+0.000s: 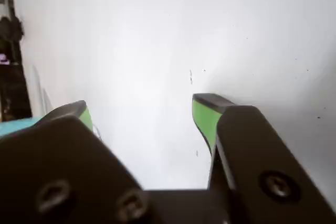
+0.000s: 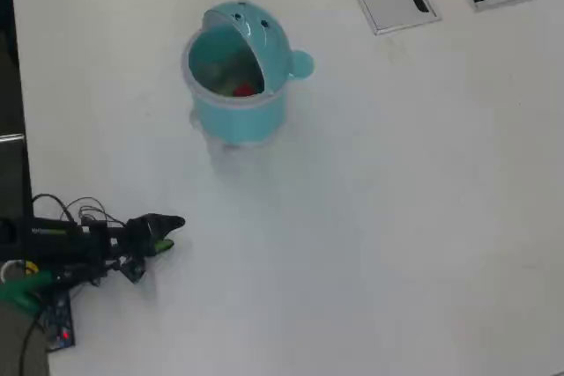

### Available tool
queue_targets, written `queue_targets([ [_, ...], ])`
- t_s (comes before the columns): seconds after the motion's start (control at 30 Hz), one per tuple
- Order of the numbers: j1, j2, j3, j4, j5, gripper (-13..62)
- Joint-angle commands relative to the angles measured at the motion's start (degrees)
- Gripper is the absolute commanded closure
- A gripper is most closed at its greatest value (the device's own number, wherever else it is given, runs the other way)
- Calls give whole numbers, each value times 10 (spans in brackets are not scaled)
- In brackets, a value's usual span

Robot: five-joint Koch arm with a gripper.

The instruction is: Grasp RGB lego blocks and put them in the bin one by one.

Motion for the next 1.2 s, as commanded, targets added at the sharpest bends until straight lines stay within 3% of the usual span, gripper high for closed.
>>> queue_targets([
  [0.0, 1, 24, 42, 27, -7, 141],
  [1.17, 0, 26, 41, 33, 5, 148],
])
